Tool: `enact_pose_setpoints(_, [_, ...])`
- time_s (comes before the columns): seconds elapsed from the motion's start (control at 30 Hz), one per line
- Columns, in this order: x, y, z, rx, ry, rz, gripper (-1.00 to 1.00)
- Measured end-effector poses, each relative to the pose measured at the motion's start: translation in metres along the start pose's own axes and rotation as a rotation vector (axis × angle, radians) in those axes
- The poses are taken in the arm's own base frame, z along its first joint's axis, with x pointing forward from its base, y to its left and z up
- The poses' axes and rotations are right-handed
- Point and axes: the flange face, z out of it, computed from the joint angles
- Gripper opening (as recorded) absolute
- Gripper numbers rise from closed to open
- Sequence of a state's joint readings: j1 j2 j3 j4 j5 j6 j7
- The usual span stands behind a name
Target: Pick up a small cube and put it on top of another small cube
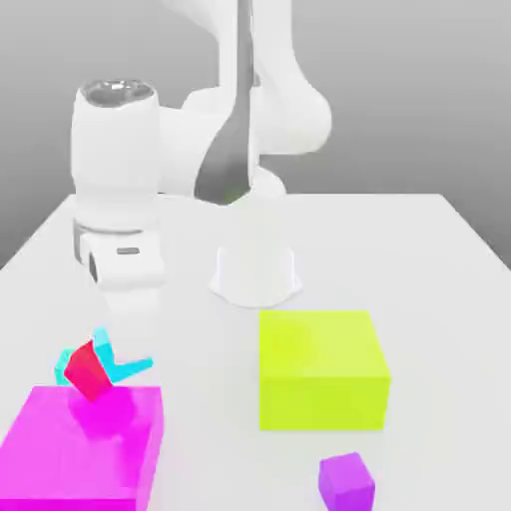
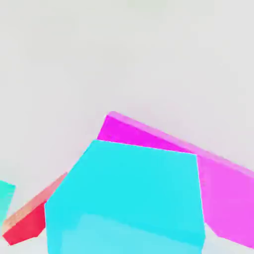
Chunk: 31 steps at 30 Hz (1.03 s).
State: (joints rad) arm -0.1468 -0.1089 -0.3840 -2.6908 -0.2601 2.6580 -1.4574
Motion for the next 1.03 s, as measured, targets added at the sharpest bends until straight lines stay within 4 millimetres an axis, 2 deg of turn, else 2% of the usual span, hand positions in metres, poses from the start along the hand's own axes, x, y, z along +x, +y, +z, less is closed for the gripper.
enact_pose_setpoints(0.1, [-0.052, -0.014, 0.006, 0.024, 0.009, 0.062, -1.0])
enact_pose_setpoints(0.23, [-0.088, -0.047, 0.024, 0.073, 0.064, 0.215, -1.0])
enact_pose_setpoints(0.3, [-0.092, -0.052, 0.03, 0.082, 0.08, 0.241, -1.0])
enact_pose_setpoints(0.57, [-0.089, -0.048, 0.052, 0.08, 0.102, 0.242, -1.0])
enact_pose_setpoints(0.87, [-0.089, -0.058, 0.091, 0.082, 0.085, 0.251, -1.0])
enact_pose_setpoints(0.9, [-0.089, -0.059, 0.094, 0.083, 0.082, 0.252, 1.0])
enact_pose_setpoints(1.03, [-0.089, -0.059, 0.094, 0.083, 0.082, 0.251, 1.0])
